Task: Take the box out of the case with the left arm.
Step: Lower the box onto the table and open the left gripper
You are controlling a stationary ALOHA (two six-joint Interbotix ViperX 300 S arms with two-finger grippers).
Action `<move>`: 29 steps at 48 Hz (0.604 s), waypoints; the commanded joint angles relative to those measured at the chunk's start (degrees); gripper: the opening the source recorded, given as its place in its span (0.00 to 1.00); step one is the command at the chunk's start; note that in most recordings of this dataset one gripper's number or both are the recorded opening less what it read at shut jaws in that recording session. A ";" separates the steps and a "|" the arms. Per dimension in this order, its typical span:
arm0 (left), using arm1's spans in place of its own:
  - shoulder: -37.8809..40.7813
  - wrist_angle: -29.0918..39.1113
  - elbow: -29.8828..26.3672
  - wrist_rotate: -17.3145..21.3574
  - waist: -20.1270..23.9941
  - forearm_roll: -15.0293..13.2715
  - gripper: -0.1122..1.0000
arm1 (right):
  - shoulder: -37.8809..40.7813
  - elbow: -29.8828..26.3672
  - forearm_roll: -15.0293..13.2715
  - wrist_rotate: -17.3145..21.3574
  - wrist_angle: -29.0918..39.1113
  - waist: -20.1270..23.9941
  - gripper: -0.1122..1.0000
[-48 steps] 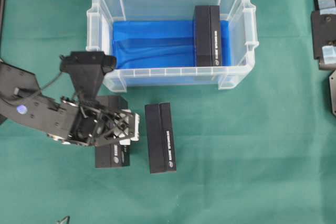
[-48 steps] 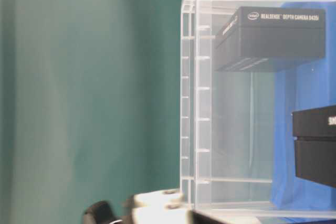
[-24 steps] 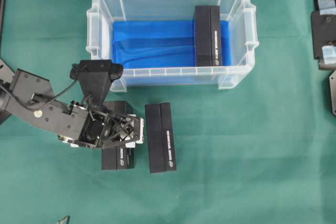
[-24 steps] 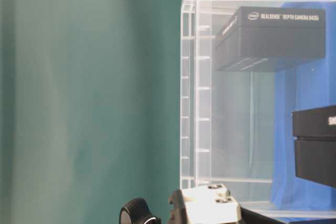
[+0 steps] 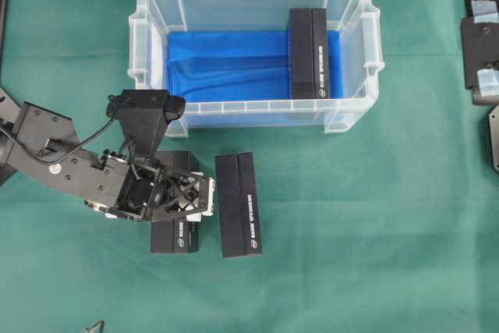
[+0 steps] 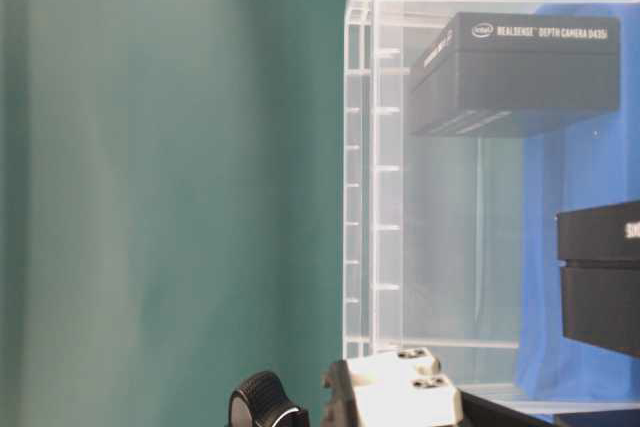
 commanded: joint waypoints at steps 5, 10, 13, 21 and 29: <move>-0.70 -0.79 -0.44 -0.09 -0.18 0.09 0.85 | 0.00 -0.62 -0.09 0.09 -0.18 -0.09 0.10; -0.70 -0.79 -0.35 -0.26 -0.18 0.09 0.91 | -0.09 -0.62 -0.09 0.09 -0.18 -0.09 0.10; -0.79 -0.79 -0.35 -0.35 -0.18 0.09 0.91 | -0.09 -0.62 -0.09 0.09 -0.18 -0.09 0.10; -0.88 -0.35 -0.70 -0.79 -0.09 0.00 0.91 | 0.00 -0.62 -0.09 0.09 -0.18 -0.09 0.10; -2.37 0.35 -2.20 -0.88 0.35 -0.26 0.91 | 0.00 -0.62 -0.09 0.09 -0.18 -0.09 0.10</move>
